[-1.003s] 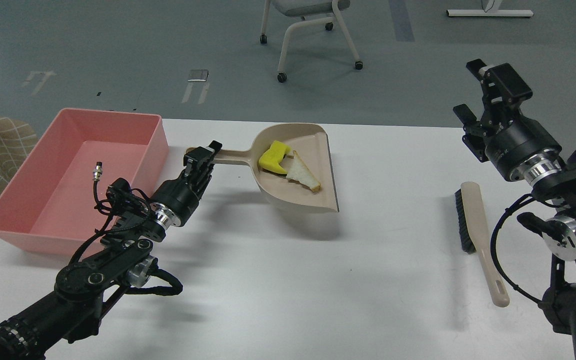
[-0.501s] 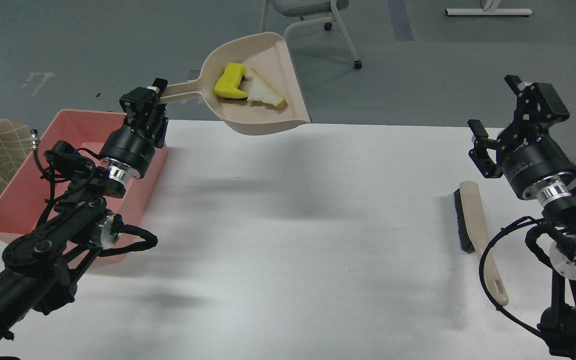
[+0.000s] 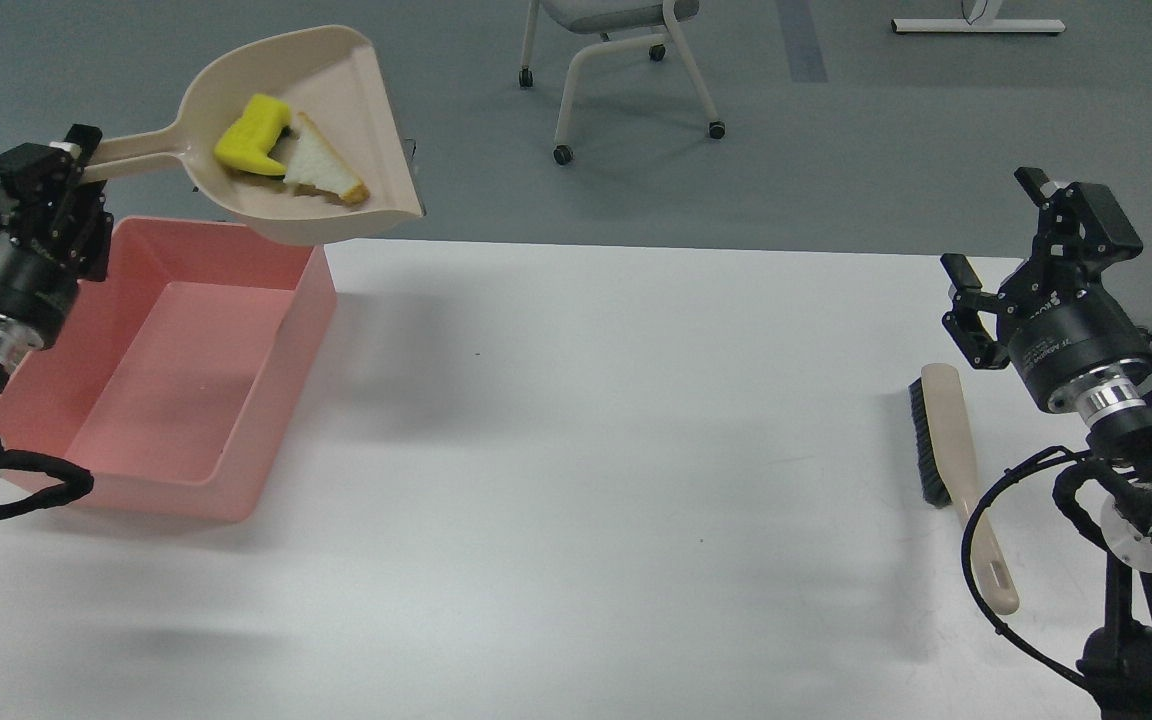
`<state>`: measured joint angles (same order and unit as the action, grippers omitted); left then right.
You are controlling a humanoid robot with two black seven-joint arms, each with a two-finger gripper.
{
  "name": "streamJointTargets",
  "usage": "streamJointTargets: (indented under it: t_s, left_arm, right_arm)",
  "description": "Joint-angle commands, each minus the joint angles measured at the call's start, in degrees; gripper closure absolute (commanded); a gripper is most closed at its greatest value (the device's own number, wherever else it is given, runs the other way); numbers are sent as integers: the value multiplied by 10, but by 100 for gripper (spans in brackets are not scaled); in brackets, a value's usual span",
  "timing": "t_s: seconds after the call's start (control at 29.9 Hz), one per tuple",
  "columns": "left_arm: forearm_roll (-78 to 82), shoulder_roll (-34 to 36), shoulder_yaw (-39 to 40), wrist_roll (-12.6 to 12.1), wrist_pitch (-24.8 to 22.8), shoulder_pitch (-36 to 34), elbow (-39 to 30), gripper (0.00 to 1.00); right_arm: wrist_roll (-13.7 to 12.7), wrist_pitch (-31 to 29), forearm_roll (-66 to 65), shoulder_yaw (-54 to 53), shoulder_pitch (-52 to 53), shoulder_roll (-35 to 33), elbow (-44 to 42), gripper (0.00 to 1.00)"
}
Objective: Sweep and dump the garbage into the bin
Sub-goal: 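Lift the dustpan with the left gripper over the pink bin, then tilt the dustpan to dump the sponge and stick into the bin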
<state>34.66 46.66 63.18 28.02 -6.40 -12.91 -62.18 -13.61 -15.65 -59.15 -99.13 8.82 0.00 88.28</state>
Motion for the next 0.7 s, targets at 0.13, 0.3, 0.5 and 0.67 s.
streamJointTargets:
  t_s: [0.13, 0.3, 0.5, 0.67]
  left_arm:
    - [8, 59, 5, 0, -24, 45, 42, 100]
    - [38, 110, -17, 0, -18, 68, 43, 100]
    - [70, 153, -21, 0, -18, 74, 44, 100]
    - [95, 202, -55, 0, -17, 63, 44, 100]
  right_arm:
    - [0, 0, 0, -1, -13, 0, 1, 1]
    - [0, 0, 0, -1, -12, 0, 1, 1]
    - [0, 0, 1, -5, -12, 0, -1, 1]
    - [0, 0, 1, -6, -12, 0, 0, 0]
